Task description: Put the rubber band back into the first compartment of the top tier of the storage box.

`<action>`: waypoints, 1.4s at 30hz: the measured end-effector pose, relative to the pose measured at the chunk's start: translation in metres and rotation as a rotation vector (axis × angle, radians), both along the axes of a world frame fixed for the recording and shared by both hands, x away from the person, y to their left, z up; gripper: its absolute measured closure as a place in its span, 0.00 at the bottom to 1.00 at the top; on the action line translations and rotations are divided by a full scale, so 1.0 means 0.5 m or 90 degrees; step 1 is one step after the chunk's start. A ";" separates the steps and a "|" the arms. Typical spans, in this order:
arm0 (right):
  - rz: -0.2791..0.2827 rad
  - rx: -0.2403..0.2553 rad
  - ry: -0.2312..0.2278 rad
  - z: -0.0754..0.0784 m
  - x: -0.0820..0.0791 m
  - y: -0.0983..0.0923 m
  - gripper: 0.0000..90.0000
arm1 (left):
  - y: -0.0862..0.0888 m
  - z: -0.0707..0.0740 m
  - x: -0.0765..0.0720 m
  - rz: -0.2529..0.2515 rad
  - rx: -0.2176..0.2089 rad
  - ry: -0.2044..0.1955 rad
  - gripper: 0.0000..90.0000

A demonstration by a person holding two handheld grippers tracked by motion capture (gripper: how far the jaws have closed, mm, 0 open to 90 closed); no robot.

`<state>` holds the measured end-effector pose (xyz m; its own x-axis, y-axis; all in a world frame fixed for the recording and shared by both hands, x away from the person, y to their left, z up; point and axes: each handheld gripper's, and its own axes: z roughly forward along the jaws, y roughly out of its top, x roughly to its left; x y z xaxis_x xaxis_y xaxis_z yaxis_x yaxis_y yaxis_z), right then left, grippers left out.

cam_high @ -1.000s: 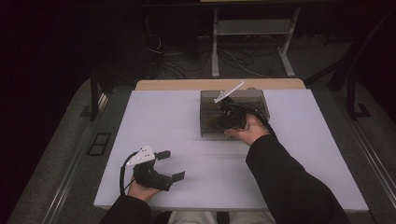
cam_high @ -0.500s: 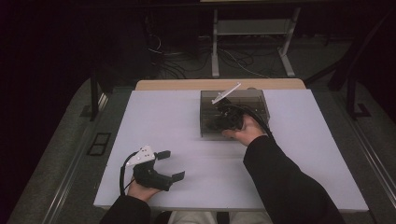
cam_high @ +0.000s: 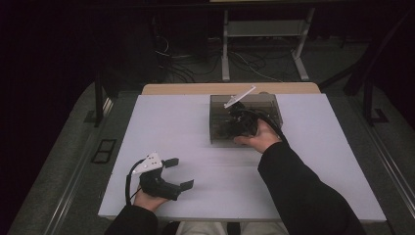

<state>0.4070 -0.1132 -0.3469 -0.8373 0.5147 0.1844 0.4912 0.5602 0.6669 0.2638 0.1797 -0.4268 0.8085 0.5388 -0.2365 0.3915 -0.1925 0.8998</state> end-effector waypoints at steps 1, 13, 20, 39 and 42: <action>-0.011 -0.007 0.000 0.005 -0.002 -0.006 0.56 | 0.000 0.000 0.000 0.000 0.000 0.001 0.00; -0.044 0.004 -0.004 0.020 -0.016 -0.045 0.27 | -0.001 -0.002 0.000 -0.002 0.006 0.002 0.00; -0.052 0.013 -0.014 0.026 -0.030 -0.069 0.14 | -0.003 -0.002 -0.001 -0.001 0.004 0.004 0.00; -0.078 0.039 -0.029 0.042 -0.074 -0.147 0.00 | -0.006 -0.004 0.001 -0.002 0.006 0.006 0.00; -0.081 0.041 -0.030 0.043 -0.083 -0.160 0.00 | -0.006 -0.004 0.001 -0.002 0.006 0.006 0.00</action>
